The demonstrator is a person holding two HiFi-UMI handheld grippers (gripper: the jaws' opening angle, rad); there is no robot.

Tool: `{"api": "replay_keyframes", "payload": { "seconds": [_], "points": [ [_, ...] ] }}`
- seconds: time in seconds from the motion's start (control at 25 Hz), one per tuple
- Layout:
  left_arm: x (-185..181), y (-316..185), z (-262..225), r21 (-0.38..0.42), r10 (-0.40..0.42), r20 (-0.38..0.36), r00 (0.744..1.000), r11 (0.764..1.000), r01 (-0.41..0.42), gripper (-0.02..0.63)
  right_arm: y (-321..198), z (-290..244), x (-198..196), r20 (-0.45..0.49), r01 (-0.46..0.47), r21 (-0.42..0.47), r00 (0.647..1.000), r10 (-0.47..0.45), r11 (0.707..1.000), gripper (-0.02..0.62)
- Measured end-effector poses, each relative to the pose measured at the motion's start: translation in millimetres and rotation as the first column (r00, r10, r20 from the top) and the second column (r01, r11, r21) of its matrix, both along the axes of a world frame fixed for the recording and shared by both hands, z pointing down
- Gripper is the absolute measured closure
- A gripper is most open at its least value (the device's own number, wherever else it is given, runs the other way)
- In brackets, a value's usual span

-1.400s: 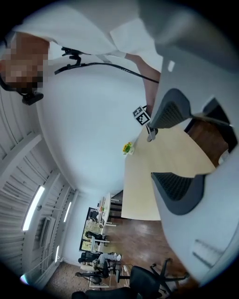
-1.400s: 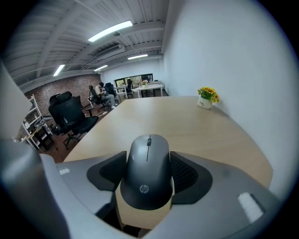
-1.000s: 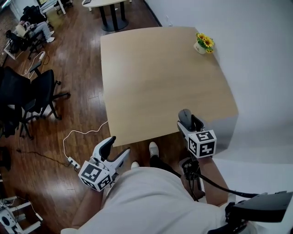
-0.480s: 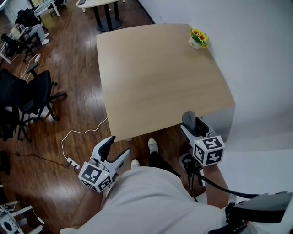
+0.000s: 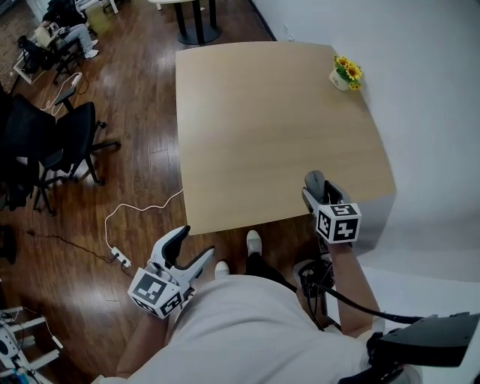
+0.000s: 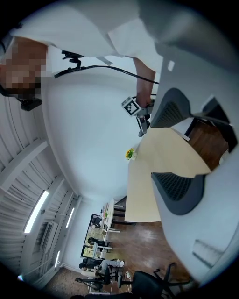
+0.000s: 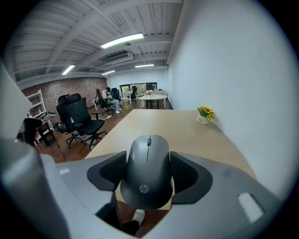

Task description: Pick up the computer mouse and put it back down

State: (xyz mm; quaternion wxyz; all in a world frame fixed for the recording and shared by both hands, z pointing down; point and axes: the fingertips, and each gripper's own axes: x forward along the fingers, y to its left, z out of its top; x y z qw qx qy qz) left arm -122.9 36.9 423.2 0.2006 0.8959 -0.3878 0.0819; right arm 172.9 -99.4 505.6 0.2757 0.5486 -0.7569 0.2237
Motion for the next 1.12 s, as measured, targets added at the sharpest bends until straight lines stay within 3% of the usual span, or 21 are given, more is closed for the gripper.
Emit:
{"api": "replay_keyframes", "payload": {
  "seconds": [0.28, 0.48, 0.76, 1.12],
  "points": [
    [-8, -17, -1, -0.053, -0.125, 0.04, 0.991, 0.991, 0.127, 0.319, -91, 128, 16, -0.021, -0.021, -0.117, 1.0, 0.019, 0.993, 0.299],
    [-10, -28, 1, -0.085, -0.199, 0.069, 0.977, 0.975, 0.205, 0.319, -124, 204, 25, -0.058, -0.033, -0.188, 0.998, 0.023, 0.982, 0.299],
    [-14, -43, 8, -0.107, -0.252, 0.087, 0.964, 0.96, 0.261, 0.319, -131, 231, 18, -0.059, -0.035, -0.211, 0.998, 0.023, 0.977, 0.298],
    [-10, -56, 7, -0.089, -0.227, 0.077, 0.971, 0.968, 0.234, 0.319, -134, 222, 15, -0.048, 0.01, -0.184, 0.999, -0.019, 0.983, 0.278]
  ]
}}
